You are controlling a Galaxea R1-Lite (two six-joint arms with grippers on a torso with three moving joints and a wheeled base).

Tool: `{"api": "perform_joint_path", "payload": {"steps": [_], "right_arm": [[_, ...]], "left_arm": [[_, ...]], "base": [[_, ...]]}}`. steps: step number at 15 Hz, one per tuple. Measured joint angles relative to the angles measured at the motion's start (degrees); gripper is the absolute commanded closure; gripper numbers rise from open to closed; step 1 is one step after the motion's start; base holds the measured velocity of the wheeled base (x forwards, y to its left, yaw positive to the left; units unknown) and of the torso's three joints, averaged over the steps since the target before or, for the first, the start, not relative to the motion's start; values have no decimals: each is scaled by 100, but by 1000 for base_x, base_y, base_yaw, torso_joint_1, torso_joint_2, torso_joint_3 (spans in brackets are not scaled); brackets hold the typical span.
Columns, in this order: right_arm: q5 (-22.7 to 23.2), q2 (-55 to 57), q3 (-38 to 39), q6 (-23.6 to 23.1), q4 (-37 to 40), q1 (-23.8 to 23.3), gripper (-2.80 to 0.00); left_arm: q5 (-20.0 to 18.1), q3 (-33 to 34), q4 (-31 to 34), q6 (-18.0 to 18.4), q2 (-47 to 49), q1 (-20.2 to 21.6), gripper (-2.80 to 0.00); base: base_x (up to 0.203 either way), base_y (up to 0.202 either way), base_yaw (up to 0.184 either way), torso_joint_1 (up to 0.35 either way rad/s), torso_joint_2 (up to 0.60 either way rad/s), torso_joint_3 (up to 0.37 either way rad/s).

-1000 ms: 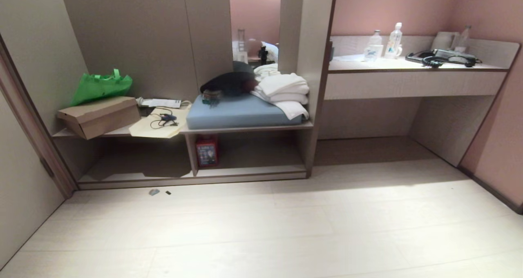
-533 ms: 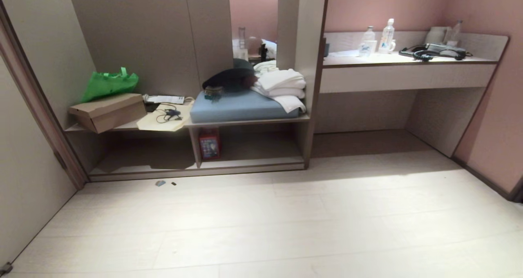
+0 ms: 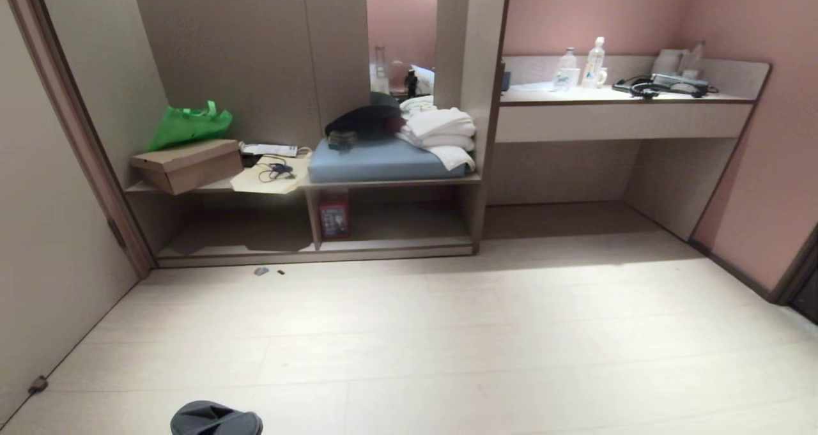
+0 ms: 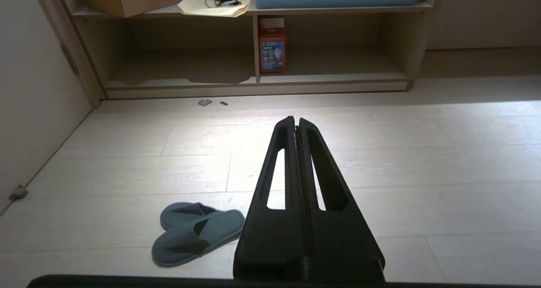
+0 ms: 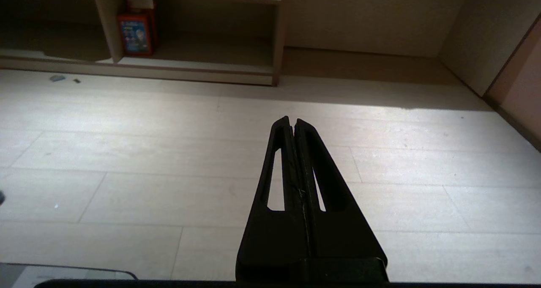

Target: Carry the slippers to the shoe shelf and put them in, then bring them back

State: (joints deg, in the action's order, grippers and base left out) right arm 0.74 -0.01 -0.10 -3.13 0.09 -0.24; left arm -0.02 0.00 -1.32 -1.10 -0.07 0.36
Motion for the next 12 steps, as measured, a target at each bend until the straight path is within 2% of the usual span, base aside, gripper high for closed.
{"api": "perform_joint_path", "payload": {"steps": [12], "right_arm": [[2, 1, 0, 0, -2, 0, 0]], "left_arm": [[2, 0, -2, 0, 2, 2, 0]], "base": [[-188, 0, 2, 3, 2, 3]]}}
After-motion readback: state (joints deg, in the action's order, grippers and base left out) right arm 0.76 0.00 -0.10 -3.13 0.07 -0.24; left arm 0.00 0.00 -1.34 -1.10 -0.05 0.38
